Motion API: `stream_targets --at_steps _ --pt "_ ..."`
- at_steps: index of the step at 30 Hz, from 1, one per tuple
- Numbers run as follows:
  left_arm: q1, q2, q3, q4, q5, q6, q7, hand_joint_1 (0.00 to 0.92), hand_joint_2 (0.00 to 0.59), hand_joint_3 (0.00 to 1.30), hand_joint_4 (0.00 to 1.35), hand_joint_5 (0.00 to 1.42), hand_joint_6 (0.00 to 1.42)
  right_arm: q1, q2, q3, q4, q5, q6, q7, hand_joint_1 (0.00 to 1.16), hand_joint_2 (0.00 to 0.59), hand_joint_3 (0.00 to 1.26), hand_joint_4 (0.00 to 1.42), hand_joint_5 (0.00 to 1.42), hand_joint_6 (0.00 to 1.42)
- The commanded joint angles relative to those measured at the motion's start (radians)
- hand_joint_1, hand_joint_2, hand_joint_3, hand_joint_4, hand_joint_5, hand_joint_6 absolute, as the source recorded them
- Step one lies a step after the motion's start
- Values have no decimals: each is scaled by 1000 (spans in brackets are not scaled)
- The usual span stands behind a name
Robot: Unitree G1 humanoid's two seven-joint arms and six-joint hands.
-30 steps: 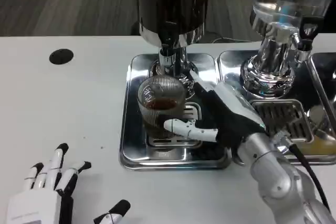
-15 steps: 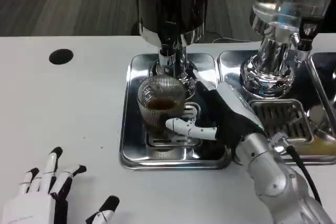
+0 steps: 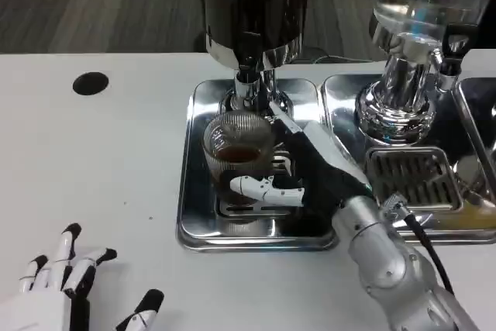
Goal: Grasp the cup under the faucet to collect the drink, then remove the cup.
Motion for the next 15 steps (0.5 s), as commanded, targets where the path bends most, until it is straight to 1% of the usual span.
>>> stream_targets --at_steps 1,4,6,10,15 --pt "-3 8 8 9 -7 -11 14 0 189 372 29 204 148 -17 14 -4 25 14 -40 -34 593 150 0 0 0 39" --pt "-5 8 11 13 -9 -13 12 0 190 375 29 204 148 -13 20 -9 37 19 -59 -60 614 156 0 43 25 74" --pt "-8 7 12 17 -13 -16 11 0 194 376 29 204 148 -12 23 -13 45 24 -69 -75 631 159 0 83 79 103" --pt "-11 6 12 24 -13 -14 9 0 199 378 29 204 148 -17 25 -16 68 33 -84 -88 670 168 31 135 132 140" --pt "-14 6 17 33 -24 -18 7 0 202 383 29 204 148 -31 33 -14 118 37 -105 -97 689 161 99 193 166 163"
